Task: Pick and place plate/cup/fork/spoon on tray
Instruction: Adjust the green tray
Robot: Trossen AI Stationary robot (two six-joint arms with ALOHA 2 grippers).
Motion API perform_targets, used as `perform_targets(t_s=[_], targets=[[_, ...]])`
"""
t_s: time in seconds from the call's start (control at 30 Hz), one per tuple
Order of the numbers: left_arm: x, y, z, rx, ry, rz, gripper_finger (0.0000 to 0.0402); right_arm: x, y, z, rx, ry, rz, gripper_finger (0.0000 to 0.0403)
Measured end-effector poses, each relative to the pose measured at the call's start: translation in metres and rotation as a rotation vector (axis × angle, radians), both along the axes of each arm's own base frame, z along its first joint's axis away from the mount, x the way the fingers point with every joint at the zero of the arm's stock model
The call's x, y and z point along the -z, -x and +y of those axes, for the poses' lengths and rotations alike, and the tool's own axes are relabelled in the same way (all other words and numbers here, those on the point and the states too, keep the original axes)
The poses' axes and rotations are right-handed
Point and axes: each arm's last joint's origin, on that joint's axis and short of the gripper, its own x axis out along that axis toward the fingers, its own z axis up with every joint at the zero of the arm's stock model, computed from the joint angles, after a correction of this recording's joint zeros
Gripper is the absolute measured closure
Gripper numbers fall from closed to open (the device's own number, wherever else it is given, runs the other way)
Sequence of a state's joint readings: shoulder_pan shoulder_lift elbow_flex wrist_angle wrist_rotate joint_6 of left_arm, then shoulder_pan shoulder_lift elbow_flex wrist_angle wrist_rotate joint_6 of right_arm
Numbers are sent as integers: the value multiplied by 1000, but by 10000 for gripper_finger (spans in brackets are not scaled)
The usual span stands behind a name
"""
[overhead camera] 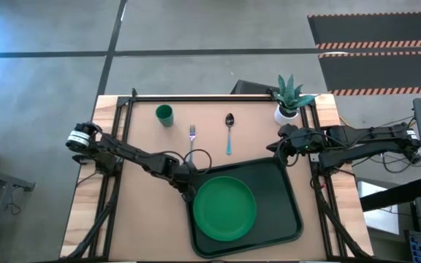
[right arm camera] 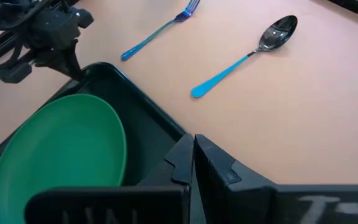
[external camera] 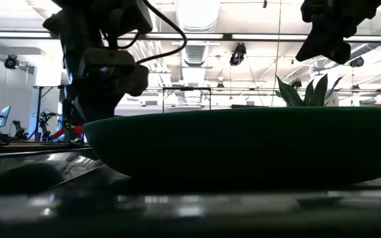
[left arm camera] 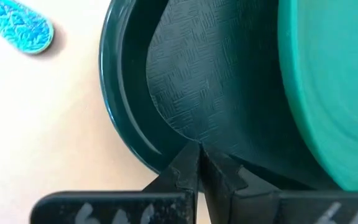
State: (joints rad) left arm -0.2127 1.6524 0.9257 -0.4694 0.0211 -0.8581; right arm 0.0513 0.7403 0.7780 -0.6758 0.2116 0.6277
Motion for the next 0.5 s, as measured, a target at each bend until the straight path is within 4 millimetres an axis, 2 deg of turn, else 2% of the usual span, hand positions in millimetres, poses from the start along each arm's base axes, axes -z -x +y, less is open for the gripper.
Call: perform_targets(t_s=[0.2,0.4,0.5], targets=[[2,5,1,8,-12,45,401,0,0,0,1,1,-1,394],[6,19,5,30,-50,190,401,0,0,0,2,1,-5,394],[3,20,6,26,-65,182,401,0,0,0,1,1,-4,394]])
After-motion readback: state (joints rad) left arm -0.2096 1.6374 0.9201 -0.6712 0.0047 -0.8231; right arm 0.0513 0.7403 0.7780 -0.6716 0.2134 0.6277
